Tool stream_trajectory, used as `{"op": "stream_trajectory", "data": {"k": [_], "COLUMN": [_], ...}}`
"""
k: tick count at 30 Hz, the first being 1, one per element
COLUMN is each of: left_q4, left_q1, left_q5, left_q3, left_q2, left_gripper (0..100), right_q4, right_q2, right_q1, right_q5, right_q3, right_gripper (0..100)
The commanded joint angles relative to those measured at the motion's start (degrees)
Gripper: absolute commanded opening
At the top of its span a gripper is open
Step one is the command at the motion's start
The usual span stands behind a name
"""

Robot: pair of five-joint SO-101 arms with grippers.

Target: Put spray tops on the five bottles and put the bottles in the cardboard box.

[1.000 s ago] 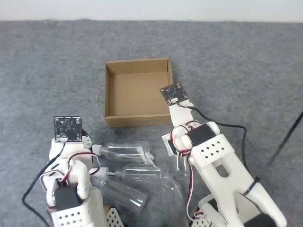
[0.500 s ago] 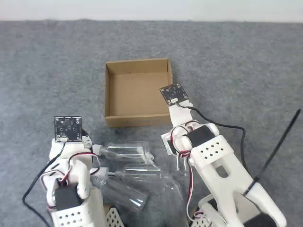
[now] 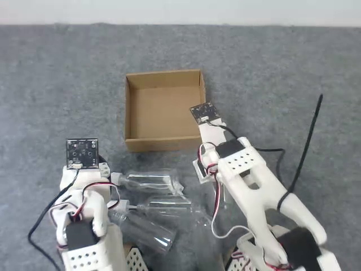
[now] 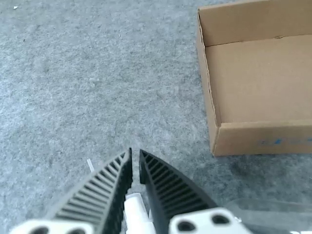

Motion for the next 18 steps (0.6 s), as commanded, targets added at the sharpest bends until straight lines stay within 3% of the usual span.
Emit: {"op": "stream_trajectory", "data": {"k": [1, 7, 18], "left_q4": [-1.85, -1.85, -1.85], "left_q1": [0.09, 0.09, 0.09], "left_q5": [-0.62, -0.62, -0.62], "left_q3": [-0.66, -0.57, -0.57], "left_q2": [-1.49, -1.49, -1.49], "left_gripper": [2, 2, 2], "right_q4": [-0.40, 0.13, 0.48], "right_q2": [0.40, 1.80, 1.98], "right_q1": [1.19, 1.45, 9.36], "right_q5": [-0.62, -0.09, 6.42], "right_q3": [-3.08, -3.08, -4.04], "right_gripper": [22.1, 22.1, 22.4]}}
